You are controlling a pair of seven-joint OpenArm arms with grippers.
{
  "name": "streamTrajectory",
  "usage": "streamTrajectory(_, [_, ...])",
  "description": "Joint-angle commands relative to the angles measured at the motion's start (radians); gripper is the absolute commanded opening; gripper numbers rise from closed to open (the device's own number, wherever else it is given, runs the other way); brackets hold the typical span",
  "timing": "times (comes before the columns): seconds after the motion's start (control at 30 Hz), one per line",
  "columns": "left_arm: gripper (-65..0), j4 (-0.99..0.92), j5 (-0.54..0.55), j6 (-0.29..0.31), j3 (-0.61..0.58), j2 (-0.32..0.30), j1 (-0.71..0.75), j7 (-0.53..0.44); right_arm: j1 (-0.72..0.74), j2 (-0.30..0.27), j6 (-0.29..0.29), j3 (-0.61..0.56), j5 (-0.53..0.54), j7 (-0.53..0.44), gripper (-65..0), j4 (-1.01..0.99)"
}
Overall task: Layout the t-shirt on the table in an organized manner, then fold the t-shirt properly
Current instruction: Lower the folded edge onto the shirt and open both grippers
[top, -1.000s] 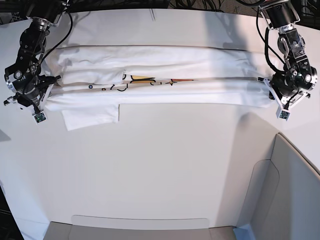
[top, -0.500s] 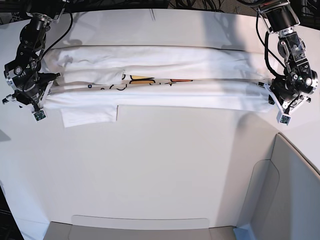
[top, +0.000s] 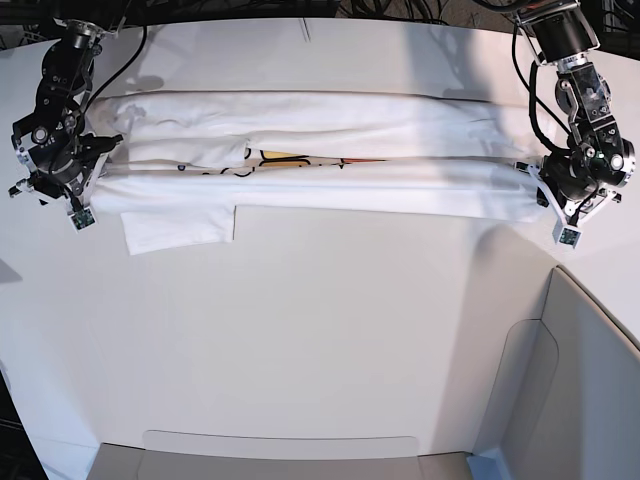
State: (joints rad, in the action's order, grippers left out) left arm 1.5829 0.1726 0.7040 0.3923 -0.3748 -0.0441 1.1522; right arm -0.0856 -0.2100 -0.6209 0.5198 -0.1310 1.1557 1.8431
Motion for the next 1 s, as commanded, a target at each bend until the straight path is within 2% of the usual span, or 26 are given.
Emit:
streamTrajectory(0.0, [-49.0, 0.017, -0.005, -0.006, 0.004, -0.019, -0.012, -0.005, 0.013, -0.015, 0.003, 0.003, -0.008, -0.01, -37.9, 0.014])
streamTrajectory(0.17, [-49.0, 0.017, -0.005, -0.006, 0.009, -0.019, -0.017, -0.005, 0.017, -0.013, -0.003, 0.003, 0.0, -0.012, -37.0, 0.017])
streamTrajectory(0.33, [-49.0, 0.018, -0.005, -0.006, 0.026, -0.017, -0.02, -0.005, 0.014, -0.013, -0.003, 0.006, 0.09, -0.01, -37.0, 0.022])
streamTrajectory(0.47, [-49.0, 0.08, -0.003, -0.006, 0.141, 0.041, -0.038, -0.004, 0.008, -0.013, -0.003, 0.015, 0.175, -0.006, -37.0, 0.022])
streamTrajectory(0.57, [-49.0, 0.147, -0.005, -0.006, 0.162, 0.056, -0.03, -0.004, -0.015, -0.013, -0.003, 0.036, 0.216, -0.006, -37.0, 0.034])
streamTrajectory(0.7, [-49.0, 0.164, -0.008, -0.006, 0.162, 0.066, -0.029, -0.002, -0.026, 0.005, -0.003, 0.04, 0.218, -0.004, -37.0, 0.045])
streamTrajectory(0.83, [-49.0, 0.164, -0.009, -0.006, 0.161, 0.064, -0.012, 0.068, -0.041, 0.005, -0.003, 0.04, 0.221, -0.004, -37.0, 0.057])
streamTrajectory(0.97, [-49.0, 0.164, -0.009, -0.006, 0.162, 0.064, -0.009, 0.081, -0.041, 0.005, -0.003, 0.04, 0.224, -0.004, -37.0, 0.076])
